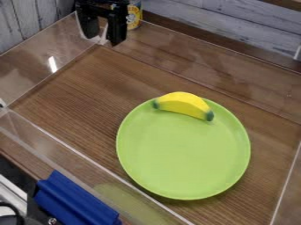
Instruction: Put the banana in the green plate
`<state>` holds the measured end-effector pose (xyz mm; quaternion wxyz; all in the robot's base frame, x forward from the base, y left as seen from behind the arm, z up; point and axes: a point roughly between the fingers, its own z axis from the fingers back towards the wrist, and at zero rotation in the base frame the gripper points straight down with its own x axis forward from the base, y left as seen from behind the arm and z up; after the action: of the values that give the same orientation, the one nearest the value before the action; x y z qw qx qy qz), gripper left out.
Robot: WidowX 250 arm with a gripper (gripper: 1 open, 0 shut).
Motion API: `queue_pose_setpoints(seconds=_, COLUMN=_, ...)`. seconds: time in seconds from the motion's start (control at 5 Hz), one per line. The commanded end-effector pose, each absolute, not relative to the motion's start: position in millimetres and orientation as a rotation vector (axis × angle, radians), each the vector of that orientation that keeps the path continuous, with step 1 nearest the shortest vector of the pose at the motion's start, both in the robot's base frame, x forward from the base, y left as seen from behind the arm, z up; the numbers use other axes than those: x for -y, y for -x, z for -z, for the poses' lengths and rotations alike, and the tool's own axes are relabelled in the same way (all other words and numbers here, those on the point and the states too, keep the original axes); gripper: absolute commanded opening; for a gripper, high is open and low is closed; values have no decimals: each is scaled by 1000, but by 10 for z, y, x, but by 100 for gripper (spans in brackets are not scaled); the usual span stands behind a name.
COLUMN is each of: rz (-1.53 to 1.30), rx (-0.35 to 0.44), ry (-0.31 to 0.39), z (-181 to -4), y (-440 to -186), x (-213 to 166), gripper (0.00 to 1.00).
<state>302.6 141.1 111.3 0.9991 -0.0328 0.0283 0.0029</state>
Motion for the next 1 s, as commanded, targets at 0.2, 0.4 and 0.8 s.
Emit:
queue_pose_setpoints(seconds=0.2, rz=-20, rx=23, ry=39, z=-1375, y=-3084, x=-1471, gripper=100)
queue_pose_setpoints(seconds=0.4, rz=-17, rx=18, ry=42, z=-1392, y=-3042, x=-1444, gripper=100)
queue_pose_setpoints(seconds=0.8, rz=102, rx=-12, ry=58, z=-1359, y=-2963, x=-1136, gripper=0)
